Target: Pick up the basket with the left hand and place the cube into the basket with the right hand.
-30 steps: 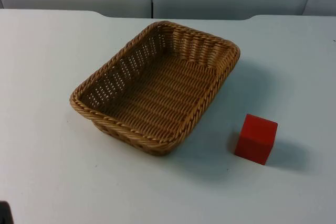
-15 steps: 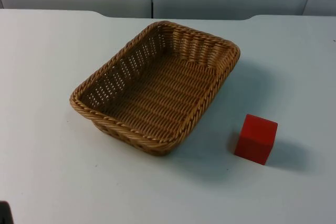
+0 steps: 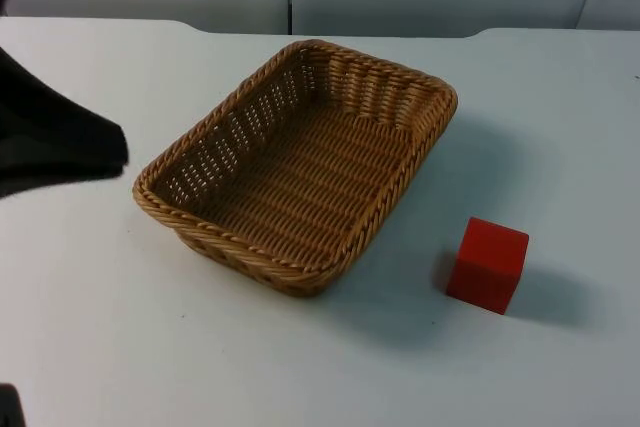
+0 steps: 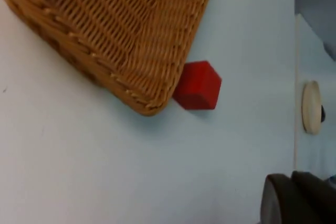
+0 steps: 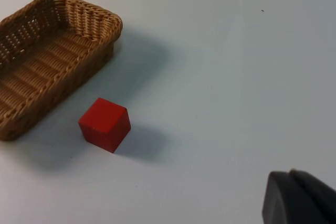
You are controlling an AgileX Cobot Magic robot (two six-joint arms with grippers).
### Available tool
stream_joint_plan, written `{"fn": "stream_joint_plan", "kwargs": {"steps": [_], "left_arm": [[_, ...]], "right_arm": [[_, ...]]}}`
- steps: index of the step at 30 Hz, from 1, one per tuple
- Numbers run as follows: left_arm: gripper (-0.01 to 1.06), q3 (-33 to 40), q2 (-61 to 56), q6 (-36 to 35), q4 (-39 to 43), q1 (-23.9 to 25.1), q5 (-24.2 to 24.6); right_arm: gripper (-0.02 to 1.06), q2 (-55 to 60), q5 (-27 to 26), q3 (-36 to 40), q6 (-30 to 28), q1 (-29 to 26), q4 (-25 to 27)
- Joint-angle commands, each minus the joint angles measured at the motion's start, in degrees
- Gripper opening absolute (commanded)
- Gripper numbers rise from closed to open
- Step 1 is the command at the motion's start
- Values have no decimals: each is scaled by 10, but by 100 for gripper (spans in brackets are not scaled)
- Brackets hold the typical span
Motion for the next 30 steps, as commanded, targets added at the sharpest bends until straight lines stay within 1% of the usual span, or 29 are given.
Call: {"fn": "stream_joint_plan", "kwargs": {"steps": [1,2,4,5,7,8,10,11,13,15,20,25,30], "left_arm": [[11,4,64,50,-53,-3,22],[17,4,88,55,-62,-3,22],[32,4,137,55,-76,-3,3],[32,4,137,55,-76,-3,3],[50,0,171,55,-101,-3,-25],[57,-2,187,55,-121,-3,-41],[64,-10,210,56,-159,-3,-67],[64,-10,210,56,-159,-3,-67],[65,-20,229,75,-191,-3,-86],[65,-35,248,96,-217,-3,-93],[65,-66,299,115,-218,-3,-92],[65,-83,346,128,-218,-3,-78],[65,-98,384,143,-218,-3,-78]], "right_arm": [[0,-2,-6,3,-1,2,4],[0,-2,-6,3,-1,2,4],[0,-2,-6,3,-1,2,4],[0,-2,-6,3,-1,2,4],[0,-2,-6,3,-1,2,4],[0,-2,-6,3,-1,2,4],[0,-2,-6,3,-1,2,4],[0,-2,-6,3,-1,2,4],[0,-2,-6,3,-1,2,4],[0,-2,-6,3,-1,2,4],[0,-2,-6,3,-1,2,4],[0,-2,-6,3,-1,2,4],[0,-2,-6,3,-1,2,4]]}}
